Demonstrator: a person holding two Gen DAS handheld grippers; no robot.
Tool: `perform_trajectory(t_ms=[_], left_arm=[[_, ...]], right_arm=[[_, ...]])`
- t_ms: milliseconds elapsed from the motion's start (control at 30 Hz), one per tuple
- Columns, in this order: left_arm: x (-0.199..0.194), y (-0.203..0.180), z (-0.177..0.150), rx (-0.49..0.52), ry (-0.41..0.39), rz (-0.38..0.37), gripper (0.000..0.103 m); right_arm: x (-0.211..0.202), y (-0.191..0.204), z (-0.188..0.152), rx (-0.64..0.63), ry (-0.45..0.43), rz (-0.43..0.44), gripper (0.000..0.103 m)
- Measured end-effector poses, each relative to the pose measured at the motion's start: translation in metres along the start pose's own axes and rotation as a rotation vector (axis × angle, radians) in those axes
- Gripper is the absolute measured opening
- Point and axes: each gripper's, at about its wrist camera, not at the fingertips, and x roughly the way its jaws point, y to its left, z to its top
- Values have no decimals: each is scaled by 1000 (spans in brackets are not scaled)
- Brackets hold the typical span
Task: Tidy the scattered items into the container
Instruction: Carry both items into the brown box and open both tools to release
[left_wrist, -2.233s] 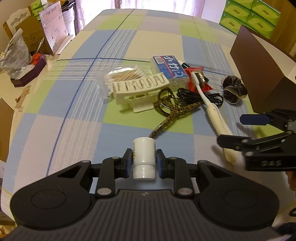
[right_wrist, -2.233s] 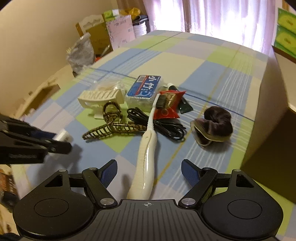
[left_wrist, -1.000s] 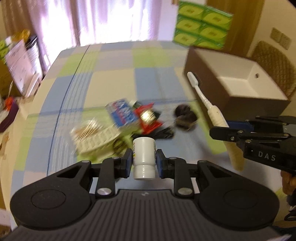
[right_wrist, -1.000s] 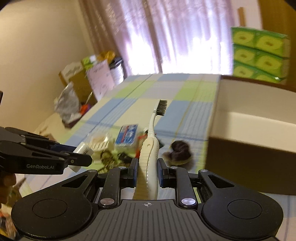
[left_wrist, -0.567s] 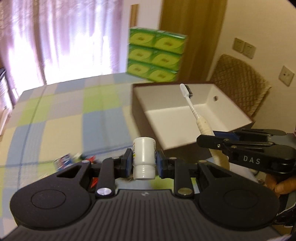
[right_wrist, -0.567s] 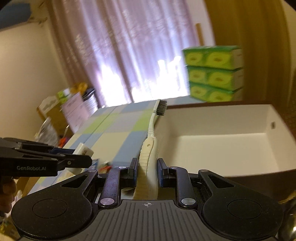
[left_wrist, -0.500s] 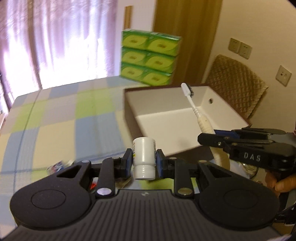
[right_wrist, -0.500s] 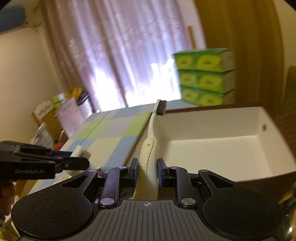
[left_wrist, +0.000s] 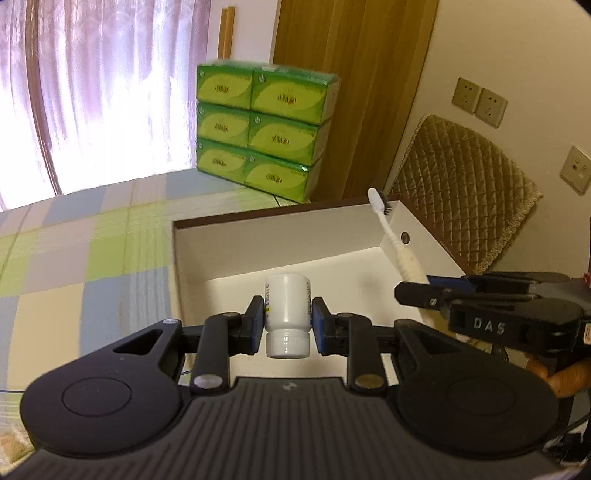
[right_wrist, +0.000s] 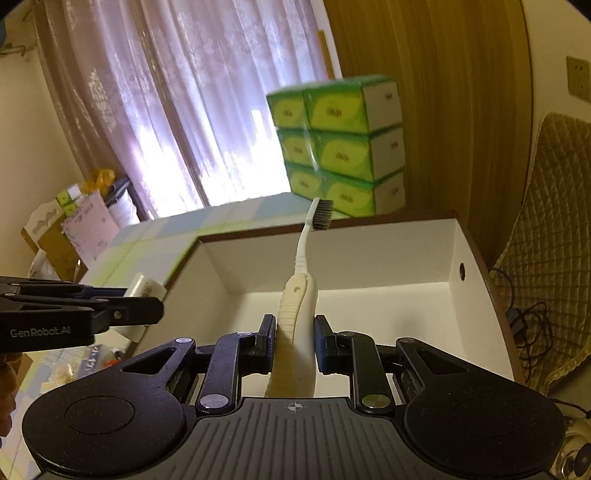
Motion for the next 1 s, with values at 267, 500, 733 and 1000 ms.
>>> perform_trajectory(t_ms=[267, 500, 733, 1000], left_arm=[[76, -6, 1, -69, 187, 23, 22], [127, 2, -5, -160, 377, 40, 22], [144, 6, -8, -187, 448, 63, 22], [145, 3, -7, -195, 467, 62, 41]], right_arm=[[56, -25, 0, 6, 212, -18, 24], [85, -34, -3, -63, 377, -24, 24], [95, -40, -1, -106, 445, -33, 24], [101, -42, 2, -122, 515, -33, 78]])
